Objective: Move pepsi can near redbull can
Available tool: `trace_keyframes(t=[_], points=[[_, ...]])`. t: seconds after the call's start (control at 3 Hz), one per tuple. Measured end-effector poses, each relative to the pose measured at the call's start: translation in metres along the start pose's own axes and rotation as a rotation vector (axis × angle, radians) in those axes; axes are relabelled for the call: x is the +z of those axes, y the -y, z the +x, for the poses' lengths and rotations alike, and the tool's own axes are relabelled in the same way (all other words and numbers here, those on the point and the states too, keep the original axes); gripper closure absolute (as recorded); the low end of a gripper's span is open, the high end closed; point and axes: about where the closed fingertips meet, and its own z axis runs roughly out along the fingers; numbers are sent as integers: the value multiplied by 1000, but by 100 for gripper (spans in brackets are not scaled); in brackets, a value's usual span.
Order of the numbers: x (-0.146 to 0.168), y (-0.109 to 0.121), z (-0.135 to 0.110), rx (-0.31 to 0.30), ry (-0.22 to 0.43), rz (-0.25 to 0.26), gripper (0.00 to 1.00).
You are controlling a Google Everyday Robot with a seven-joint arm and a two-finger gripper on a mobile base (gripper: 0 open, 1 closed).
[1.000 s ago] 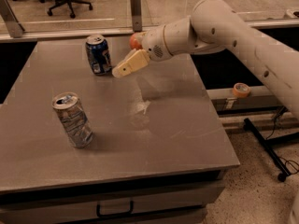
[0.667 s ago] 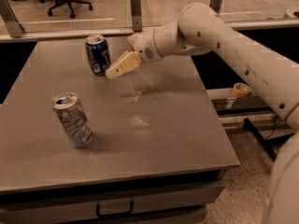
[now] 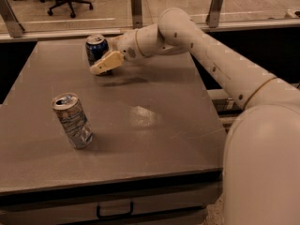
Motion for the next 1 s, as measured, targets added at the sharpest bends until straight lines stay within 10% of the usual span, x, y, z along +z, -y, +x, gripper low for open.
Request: trace_keyframes(t=[1.0], points=[[-7,-18,-16,-15,128,-97,86]])
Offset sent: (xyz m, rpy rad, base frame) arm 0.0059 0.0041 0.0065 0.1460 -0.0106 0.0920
